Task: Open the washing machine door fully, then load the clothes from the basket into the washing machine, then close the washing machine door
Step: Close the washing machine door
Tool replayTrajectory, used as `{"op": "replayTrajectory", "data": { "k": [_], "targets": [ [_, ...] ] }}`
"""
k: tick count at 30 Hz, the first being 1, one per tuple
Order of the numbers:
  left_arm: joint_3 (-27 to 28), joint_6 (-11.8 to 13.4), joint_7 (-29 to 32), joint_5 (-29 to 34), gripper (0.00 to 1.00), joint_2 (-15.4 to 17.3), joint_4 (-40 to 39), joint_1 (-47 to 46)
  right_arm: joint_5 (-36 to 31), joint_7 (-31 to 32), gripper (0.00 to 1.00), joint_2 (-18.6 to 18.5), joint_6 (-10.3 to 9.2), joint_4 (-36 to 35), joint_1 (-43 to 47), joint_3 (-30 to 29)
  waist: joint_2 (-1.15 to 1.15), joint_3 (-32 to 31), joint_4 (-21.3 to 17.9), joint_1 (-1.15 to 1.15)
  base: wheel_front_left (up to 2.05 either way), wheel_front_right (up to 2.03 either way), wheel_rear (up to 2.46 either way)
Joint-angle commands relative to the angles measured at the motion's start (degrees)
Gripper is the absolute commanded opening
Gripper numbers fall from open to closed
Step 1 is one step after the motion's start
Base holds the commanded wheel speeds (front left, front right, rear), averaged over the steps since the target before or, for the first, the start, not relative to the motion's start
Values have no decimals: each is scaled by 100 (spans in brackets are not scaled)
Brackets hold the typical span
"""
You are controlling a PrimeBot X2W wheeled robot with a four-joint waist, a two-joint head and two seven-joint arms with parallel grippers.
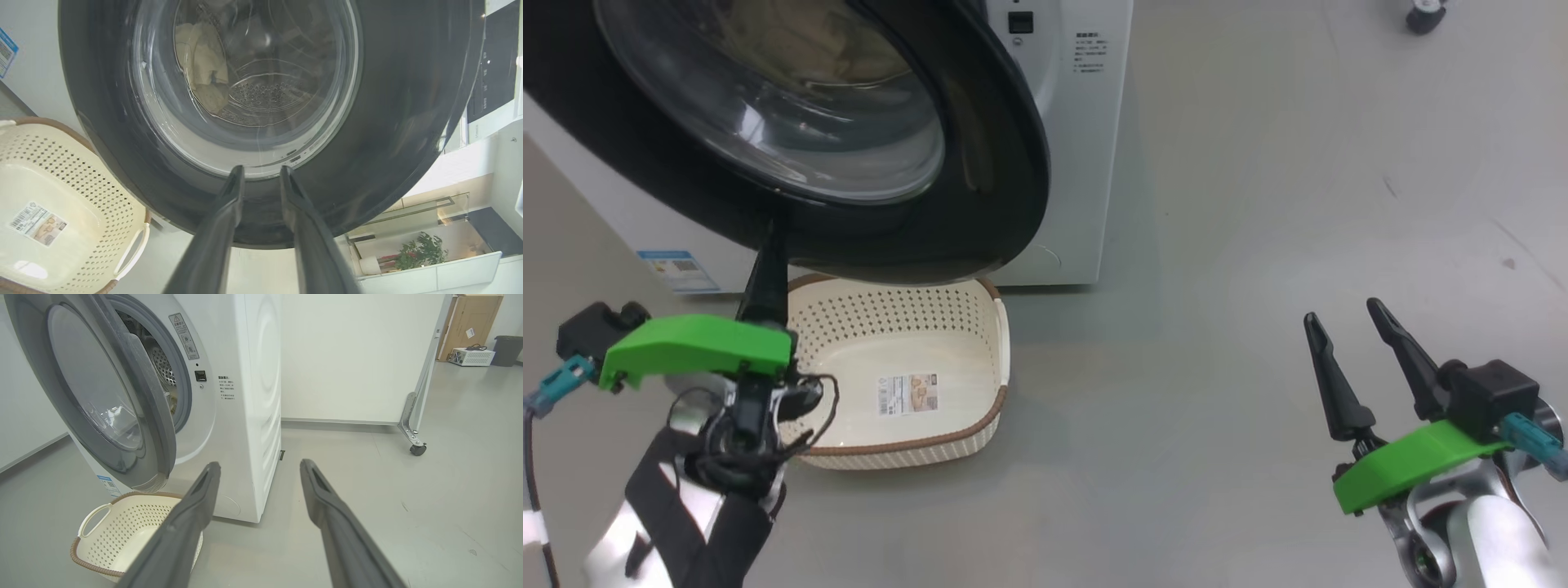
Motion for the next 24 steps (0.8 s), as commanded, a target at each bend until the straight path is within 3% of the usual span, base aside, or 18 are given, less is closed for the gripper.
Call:
{"op": "replayTrajectory", "data": {
  "k": [1, 2, 7, 17, 24],
  "targets": [
    [133, -22, -97, 185, 84, 266, -190, -135, -40, 22, 100, -46, -16, -175, -54, 74, 0, -97, 122, 1, 0, 0, 0],
    [82, -22, -173, 303, 100, 300, -190, -80, -56, 28, 100, -46, -16, -177, -44, 64, 0, -117, 154, 1, 0, 0, 0],
    [-7, 126, -482, 1158, 100, 467, -207, 170, -100, 68, 100, -46, -16, -211, -3, 3, 0, -204, 271, 1, 0, 0, 0],
    [42, 1254, -558, 3647, 100, 551, -1143, 1133, -229, 157, 100, -46, -16, -305, 138, -86, 0, -426, 380, 1, 0, 0, 0],
    [-119, 1760, -559, 4770, 100, 582, -1748, 1986, -282, 218, 100, -46, -16, -352, 309, -73, 0, -554, 393, 1, 0, 0, 0]
  ]
}}
